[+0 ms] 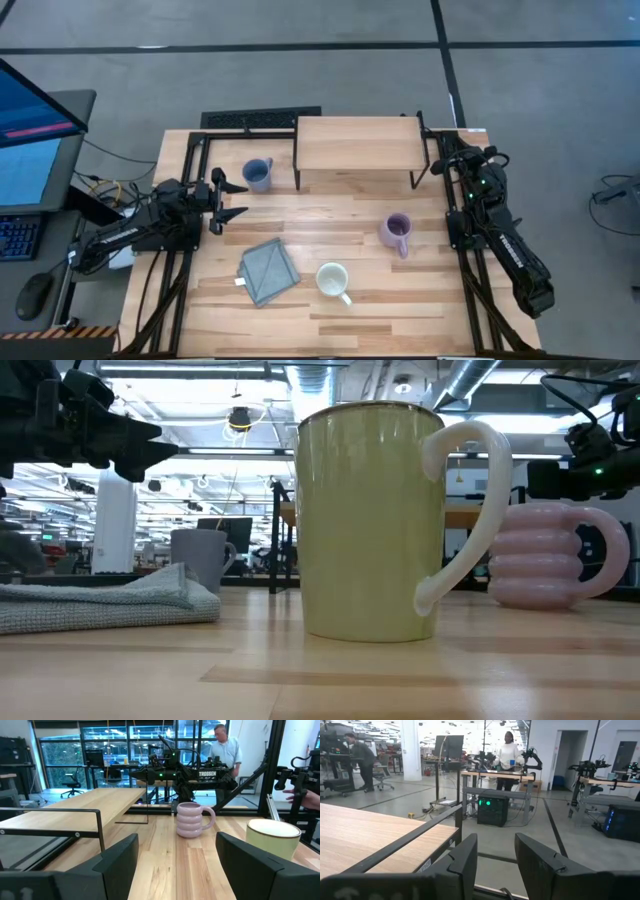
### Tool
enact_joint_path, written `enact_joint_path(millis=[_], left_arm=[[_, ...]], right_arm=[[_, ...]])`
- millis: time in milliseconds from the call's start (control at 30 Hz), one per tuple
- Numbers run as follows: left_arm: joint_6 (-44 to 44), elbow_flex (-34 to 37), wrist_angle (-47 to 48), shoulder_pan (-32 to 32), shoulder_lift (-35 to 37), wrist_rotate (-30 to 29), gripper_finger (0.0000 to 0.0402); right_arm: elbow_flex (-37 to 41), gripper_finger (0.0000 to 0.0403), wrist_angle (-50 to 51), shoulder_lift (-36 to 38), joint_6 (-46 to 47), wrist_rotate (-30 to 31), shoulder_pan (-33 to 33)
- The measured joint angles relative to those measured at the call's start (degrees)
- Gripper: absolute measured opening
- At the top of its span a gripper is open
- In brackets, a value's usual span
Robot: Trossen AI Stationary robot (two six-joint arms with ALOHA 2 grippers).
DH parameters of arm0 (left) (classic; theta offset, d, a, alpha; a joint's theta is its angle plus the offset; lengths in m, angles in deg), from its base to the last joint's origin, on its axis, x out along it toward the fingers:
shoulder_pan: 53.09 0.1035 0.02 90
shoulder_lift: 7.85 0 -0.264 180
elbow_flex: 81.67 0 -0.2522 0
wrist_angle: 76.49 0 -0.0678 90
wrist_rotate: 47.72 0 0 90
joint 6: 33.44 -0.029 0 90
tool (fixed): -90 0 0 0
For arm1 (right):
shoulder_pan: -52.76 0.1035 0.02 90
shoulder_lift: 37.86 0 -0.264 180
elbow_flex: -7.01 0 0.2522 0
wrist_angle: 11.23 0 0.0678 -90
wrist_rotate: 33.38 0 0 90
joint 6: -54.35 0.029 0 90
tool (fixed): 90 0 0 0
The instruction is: Stack small to large cups/mugs on shelf
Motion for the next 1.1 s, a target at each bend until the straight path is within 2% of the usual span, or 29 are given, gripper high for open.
enact_joint_path(millis=[900,1100], left_arm=[[0.00,0.00,-0.01,0.00,0.00,0.01,0.0257],[0.00,-0.01,-0.02,0.00,0.00,-0.01,0.0257]], right_arm=[[0.00,0.0153,-0.07,0.00,0.00,-0.10,0.02],[-1.14,0.0150,-0.10,-0.04,0.03,-4.57,0.48]])
